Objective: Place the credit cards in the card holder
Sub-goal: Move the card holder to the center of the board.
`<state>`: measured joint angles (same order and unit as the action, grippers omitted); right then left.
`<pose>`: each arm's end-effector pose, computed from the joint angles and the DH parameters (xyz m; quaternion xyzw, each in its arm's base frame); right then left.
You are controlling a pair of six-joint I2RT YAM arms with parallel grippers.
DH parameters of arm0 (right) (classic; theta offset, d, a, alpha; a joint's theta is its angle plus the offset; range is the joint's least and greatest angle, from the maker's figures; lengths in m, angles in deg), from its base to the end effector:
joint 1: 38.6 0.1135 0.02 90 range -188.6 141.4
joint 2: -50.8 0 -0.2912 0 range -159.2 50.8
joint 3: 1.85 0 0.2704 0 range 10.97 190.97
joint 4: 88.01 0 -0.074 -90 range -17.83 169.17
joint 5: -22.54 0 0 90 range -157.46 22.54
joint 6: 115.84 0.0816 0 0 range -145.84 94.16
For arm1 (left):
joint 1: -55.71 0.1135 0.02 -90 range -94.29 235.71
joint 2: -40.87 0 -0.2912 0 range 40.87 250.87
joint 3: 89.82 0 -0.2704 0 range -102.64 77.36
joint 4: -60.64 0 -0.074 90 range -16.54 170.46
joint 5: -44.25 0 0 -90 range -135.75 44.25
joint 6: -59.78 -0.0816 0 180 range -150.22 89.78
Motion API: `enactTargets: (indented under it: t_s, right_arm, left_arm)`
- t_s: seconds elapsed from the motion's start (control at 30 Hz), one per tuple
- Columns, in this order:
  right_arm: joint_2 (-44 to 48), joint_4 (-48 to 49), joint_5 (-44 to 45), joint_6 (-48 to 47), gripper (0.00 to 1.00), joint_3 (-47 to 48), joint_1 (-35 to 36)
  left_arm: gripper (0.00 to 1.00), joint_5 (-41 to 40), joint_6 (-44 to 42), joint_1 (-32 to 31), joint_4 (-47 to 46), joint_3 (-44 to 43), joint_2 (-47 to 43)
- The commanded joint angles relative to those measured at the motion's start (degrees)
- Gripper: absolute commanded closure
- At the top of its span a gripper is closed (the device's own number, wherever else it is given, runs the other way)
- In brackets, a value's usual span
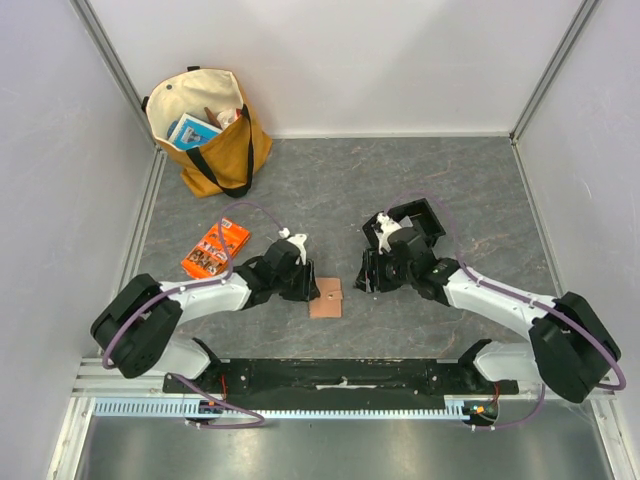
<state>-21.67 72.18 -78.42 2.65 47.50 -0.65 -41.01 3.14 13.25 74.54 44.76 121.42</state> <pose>0.2221 0.1929 0.1800 -0.1133 0.9064 0.2910 0.2846 0.2132 -0.2042 0.1279 0.0887 0.9319 -0.2454 0.2521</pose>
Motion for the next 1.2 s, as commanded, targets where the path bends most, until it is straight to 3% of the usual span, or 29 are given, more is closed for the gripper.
enactTargets:
  t_s: [0.0, 0.2, 0.33, 0.5, 0.77, 0.93, 1.17]
  right_arm:
    - [-0.6, 4.3, -4.3, -2.0, 0.41, -2.2, 0.6]
    - [-3.0, 6.1, -7.6, 1.7, 0.43, -6.5, 2.6]
    - [-2.7, 13.7, -7.5, 8.0, 0.44, -11.1, 5.5]
    - [-5.8, 18.1, -8.1, 9.4, 0.45, -11.4, 8.4]
    - [-11.7, 26.2, -8.1, 14.7, 0.56, -10.2, 11.8]
    - [-13.4, 29.0, -7.8, 16.2, 0.58, -8.4, 16.4]
    - [-4.9, 13.0, 0.4, 6.5, 0.56, -4.5, 17.4]
  left_arm:
    - [0.59, 4.7, -8.3, -0.6, 0.9, -1.0, 3.1]
    - [0.56, 8.8, -16.0, -0.6, -3.4, -4.4, 5.8]
    - [0.39, 9.0, -18.6, -0.6, -2.8, -7.6, 7.2]
    - [0.26, 5.9, -12.3, -0.3, -1.5, -3.0, 3.0]
    - [0.3, 8.3, -0.2, -0.4, -8.2, 10.1, -5.6]
    - [0.3, 9.9, -1.4, -0.4, -9.8, 8.1, -1.3]
    - [0.39, 7.3, -6.7, -0.4, -3.8, 2.7, 2.7]
